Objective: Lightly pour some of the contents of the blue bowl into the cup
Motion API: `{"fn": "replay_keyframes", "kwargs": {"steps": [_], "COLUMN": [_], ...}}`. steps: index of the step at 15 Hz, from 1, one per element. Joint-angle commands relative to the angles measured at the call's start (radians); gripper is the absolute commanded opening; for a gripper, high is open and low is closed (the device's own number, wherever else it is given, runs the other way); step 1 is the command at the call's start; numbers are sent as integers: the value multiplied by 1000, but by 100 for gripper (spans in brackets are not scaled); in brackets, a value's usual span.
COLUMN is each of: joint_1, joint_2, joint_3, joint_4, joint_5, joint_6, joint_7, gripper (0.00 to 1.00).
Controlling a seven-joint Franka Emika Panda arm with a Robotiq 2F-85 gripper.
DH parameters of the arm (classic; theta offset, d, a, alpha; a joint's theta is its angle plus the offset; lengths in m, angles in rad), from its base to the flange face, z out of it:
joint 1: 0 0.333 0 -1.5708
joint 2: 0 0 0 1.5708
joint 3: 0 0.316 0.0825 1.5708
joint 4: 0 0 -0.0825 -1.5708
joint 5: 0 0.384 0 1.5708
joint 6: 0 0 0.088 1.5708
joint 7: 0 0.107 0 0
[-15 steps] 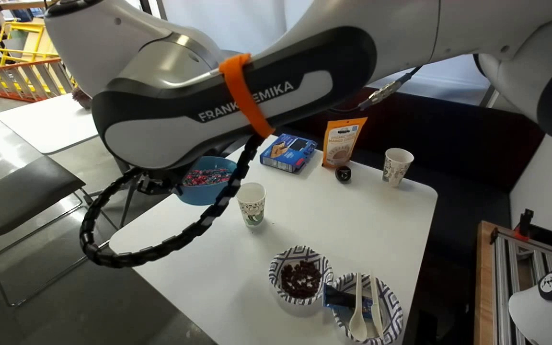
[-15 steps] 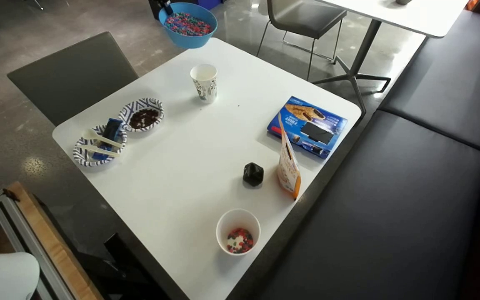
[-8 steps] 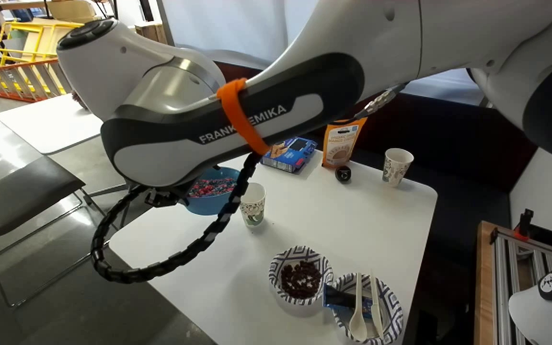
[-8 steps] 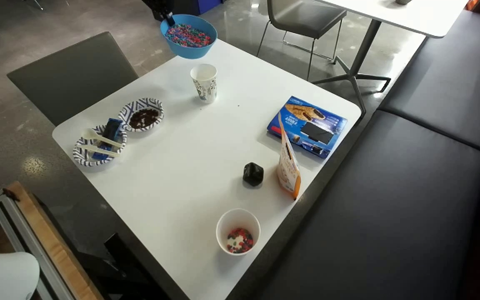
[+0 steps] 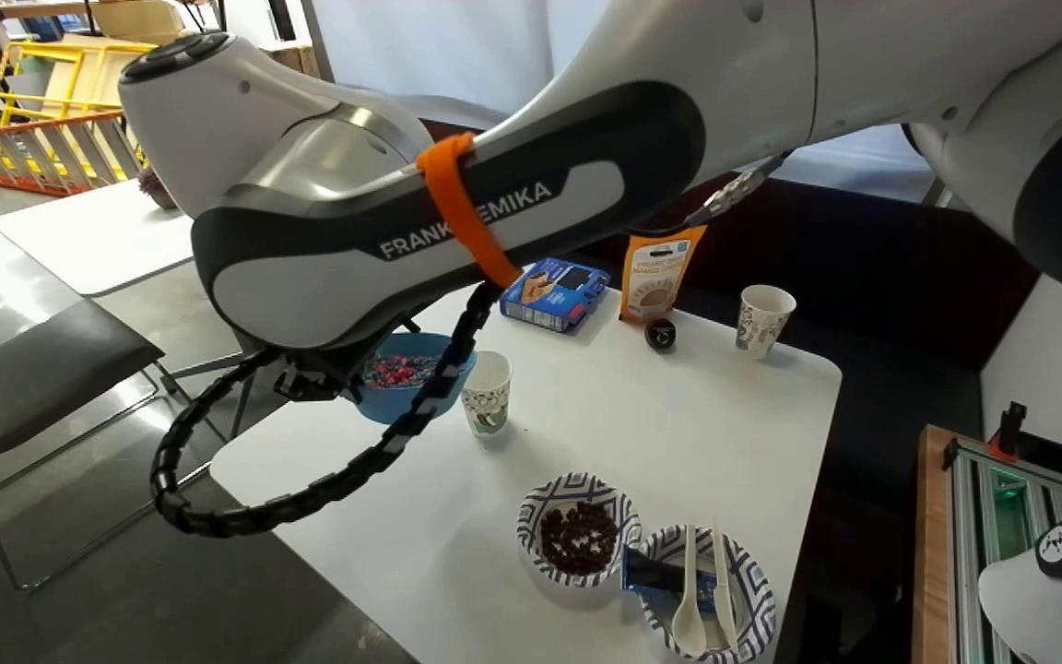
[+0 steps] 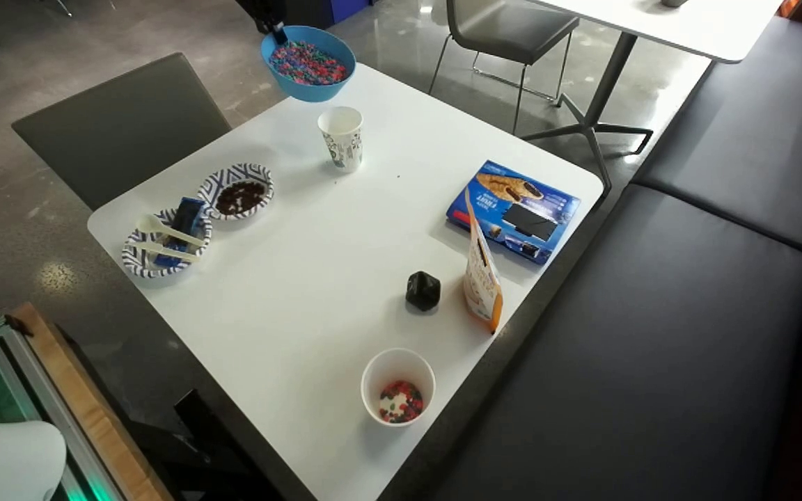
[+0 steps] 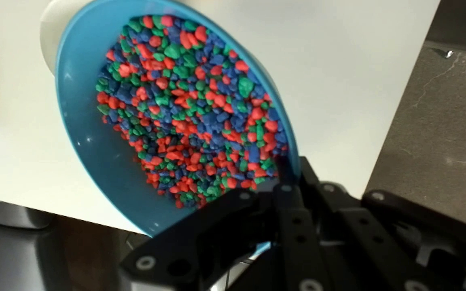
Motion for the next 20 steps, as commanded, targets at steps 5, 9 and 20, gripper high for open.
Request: {"fn": "replay_keyframes", "kwargs": {"steps": [5, 9, 20], "joint_1": [-44, -73, -213], "joint_2": [-117, -159, -287], "joint_3": [27, 34, 185], "joint_4": [-95, -138, -324], "joint_5": [109, 153, 210], "joint_6": [26, 30, 138], "joint_7": [-16, -30, -64], "gripper": [1, 1, 1]}}
